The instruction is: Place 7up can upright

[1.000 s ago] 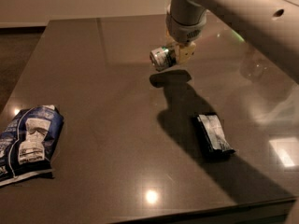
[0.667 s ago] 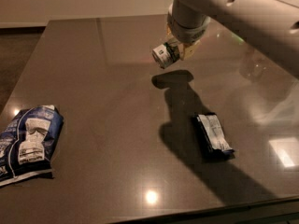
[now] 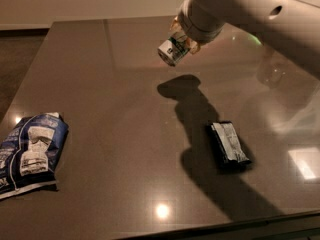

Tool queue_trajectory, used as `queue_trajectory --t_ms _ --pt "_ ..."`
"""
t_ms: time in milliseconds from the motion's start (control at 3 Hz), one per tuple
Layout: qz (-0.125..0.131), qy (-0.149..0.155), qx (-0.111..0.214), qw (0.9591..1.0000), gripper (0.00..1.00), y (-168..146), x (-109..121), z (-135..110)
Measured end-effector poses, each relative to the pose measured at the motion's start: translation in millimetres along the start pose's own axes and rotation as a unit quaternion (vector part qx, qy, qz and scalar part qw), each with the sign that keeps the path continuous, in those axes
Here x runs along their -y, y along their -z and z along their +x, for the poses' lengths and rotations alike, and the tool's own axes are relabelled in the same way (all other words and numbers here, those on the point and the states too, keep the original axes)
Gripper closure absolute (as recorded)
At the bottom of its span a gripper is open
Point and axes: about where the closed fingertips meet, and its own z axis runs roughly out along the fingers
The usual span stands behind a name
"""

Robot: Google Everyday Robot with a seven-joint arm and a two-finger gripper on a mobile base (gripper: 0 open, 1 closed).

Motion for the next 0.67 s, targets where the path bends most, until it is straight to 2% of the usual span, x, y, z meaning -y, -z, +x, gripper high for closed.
queue_trajectory --t_ms 333,667 --pt "0.039 0.048 0.017 0.9979 1.0 11.9 10.9 -5.3" --pt "0.042 0.068 0.018 0.9966 1.0 14.0 12.0 -6.6"
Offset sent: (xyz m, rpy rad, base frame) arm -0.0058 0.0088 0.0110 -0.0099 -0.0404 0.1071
